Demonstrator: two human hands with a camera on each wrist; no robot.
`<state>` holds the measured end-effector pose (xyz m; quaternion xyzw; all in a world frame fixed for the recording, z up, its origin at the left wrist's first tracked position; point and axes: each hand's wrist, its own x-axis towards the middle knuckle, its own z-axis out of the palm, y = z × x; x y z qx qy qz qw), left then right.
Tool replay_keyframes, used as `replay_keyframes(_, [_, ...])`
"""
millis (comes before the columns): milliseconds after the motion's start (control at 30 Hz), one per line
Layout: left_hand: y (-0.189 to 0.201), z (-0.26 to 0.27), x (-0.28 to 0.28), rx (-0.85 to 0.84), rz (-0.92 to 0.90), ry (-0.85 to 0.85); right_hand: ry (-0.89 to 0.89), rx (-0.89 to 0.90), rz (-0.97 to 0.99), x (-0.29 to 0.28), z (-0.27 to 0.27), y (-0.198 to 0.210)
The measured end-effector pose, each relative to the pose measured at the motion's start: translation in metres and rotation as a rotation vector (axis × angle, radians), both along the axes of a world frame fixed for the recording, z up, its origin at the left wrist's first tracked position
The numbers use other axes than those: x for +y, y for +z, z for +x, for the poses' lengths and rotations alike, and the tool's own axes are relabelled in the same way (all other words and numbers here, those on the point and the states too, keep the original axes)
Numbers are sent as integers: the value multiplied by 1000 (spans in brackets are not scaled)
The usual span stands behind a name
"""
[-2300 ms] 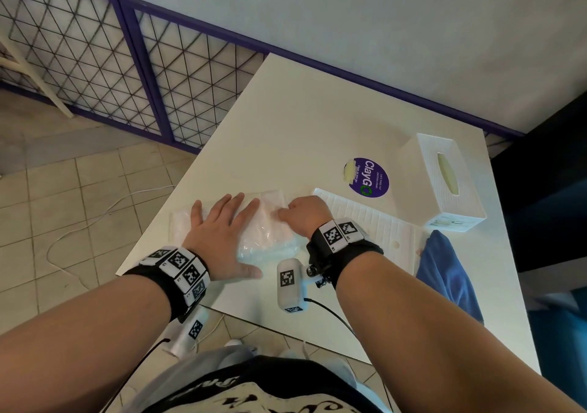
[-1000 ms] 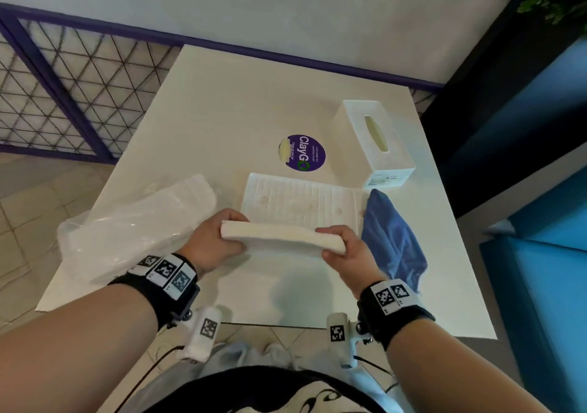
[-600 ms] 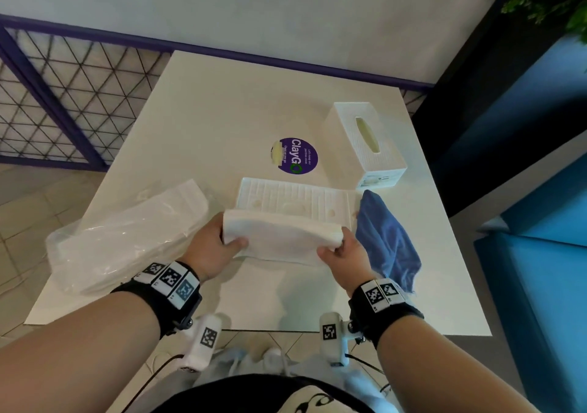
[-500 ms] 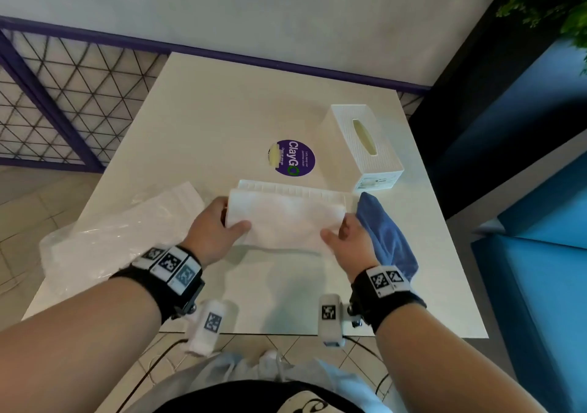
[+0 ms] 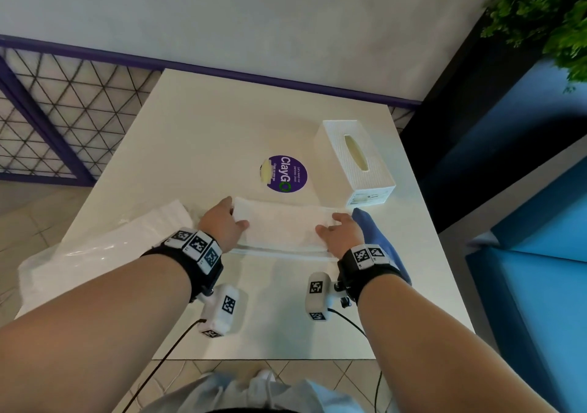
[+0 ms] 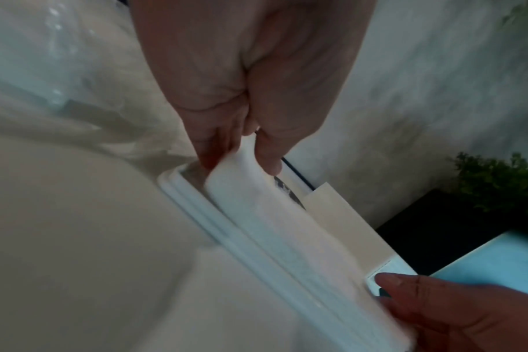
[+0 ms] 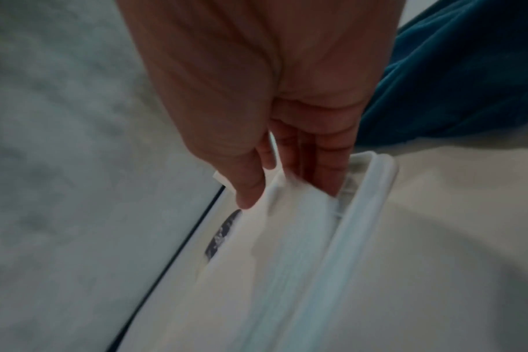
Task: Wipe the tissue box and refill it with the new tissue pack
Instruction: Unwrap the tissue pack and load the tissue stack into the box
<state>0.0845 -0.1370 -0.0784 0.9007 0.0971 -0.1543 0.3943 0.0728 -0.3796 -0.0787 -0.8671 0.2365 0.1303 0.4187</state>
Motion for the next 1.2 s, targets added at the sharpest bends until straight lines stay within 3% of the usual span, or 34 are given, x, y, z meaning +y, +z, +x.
replay_keyframes(133, [4,-4,9,-22,-21,-68,68,-4,-145,4,-4,7])
replay_keyframes(233, [22,-15,28,-204,-47,-71,83,-163,-195,21,-7,18])
replay_keyframes(333, [33,-30,68,-350,73,-10,265,-212,-121,61,-7,27])
replay_keyframes(400, [33,-40,97,-306,283,34,433,-187,-93,96,-5,31])
replay_keyframes(467, [28,-50,123,-159,473,29,553,-169,-75,132,-2,33])
replay_keyframes(600, [5,-68,160,86,650,-84,687,-136,-78,191,6,32])
replay_keyframes(900, [-25,-94,172,64,614,-118,746,146,-226,259,22,26])
replay_keyframes(1200, [-39,-107,176,-66,585,-116,775,160,-276,281,16,14])
